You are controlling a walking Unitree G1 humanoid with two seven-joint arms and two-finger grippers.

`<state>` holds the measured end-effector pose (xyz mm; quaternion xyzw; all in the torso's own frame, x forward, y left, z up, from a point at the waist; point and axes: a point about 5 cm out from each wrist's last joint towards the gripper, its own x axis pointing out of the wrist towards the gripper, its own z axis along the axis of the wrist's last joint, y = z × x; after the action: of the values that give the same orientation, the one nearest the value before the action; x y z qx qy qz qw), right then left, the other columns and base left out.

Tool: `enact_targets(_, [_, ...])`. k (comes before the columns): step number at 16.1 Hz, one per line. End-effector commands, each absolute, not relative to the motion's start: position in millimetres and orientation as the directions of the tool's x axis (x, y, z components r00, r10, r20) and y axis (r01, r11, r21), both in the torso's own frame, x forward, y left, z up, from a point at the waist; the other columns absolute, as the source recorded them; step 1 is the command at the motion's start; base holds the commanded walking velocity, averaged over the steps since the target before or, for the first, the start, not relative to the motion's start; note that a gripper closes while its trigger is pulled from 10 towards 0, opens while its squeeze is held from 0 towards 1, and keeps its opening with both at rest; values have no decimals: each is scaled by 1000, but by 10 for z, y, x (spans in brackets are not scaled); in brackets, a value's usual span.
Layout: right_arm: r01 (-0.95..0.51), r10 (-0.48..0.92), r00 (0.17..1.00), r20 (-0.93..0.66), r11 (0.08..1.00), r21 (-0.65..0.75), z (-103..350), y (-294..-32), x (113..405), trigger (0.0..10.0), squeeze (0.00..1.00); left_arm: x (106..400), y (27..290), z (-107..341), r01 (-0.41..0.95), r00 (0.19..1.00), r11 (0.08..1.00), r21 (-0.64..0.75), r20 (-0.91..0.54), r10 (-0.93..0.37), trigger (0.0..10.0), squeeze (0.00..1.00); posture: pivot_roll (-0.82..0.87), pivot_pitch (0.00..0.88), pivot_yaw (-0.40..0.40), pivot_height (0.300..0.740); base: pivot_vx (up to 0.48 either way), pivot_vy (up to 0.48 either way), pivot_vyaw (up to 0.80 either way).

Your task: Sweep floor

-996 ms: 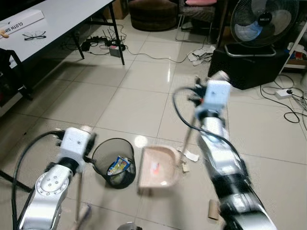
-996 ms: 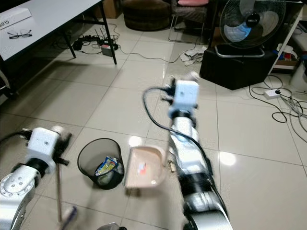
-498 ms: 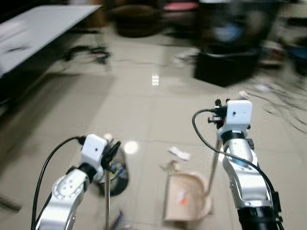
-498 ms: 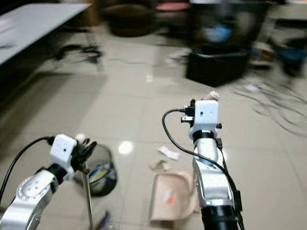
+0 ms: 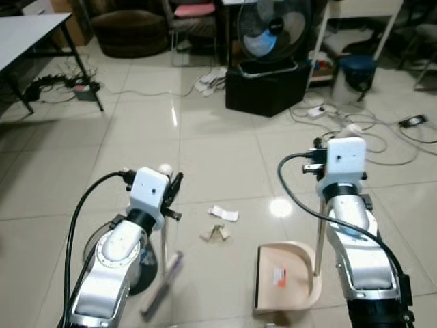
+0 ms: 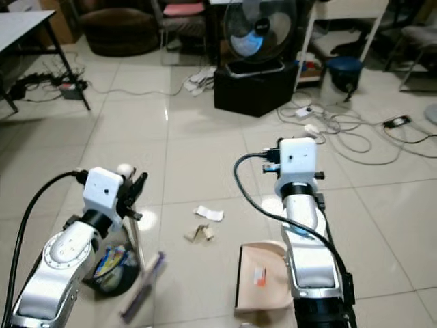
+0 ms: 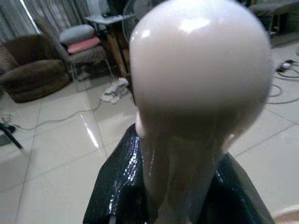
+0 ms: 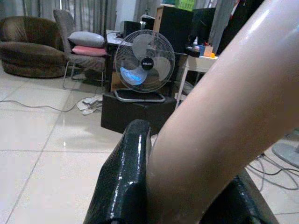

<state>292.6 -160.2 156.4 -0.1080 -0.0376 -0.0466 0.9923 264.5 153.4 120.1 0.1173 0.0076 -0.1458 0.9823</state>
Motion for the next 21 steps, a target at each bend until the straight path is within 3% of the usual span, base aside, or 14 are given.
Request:
enact_targets(1, [94, -76, 992, 104, 979, -179, 1681, -1584, 2957, 10000, 0, 2674, 1508, 1280, 268, 962, 930, 251, -25, -271, 10000, 0, -98, 0, 55, 740, 0, -480, 0])
enact_targets(9, [114, -100, 991, 86, 978, -176, 1673, -1576, 2943, 10000, 0, 2707, 1463, 1317, 265, 963, 926, 267, -21, -270, 10000, 0, -112, 0, 67, 740, 0, -473, 0])
enact_targets(11, [123, -111, 990, 82, 978, -167, 1645, -1585, 2934, 10000, 0, 2725, 1477, 1325, 254, 967, 943, 215, -21, -255, 10000, 0, -109, 0, 70, 740, 0, 0, 0])
enact_targets(15, [135, -129, 990, 59, 983, -123, 1583, -1587, 2919, 10000, 0, 2803, 1509, 1479, 177, 972, 946, 271, 105, -212, 10000, 0, -110, 0, 76, 740, 0, 0, -116])
enact_targets(21, [154, -147, 988, 56, 974, -165, 1520, -1619, 2917, 10000, 0, 2805, 1449, 1441, 169, 971, 953, 252, 122, -204, 10000, 0, -114, 0, 82, 740, 300, 0, -288])
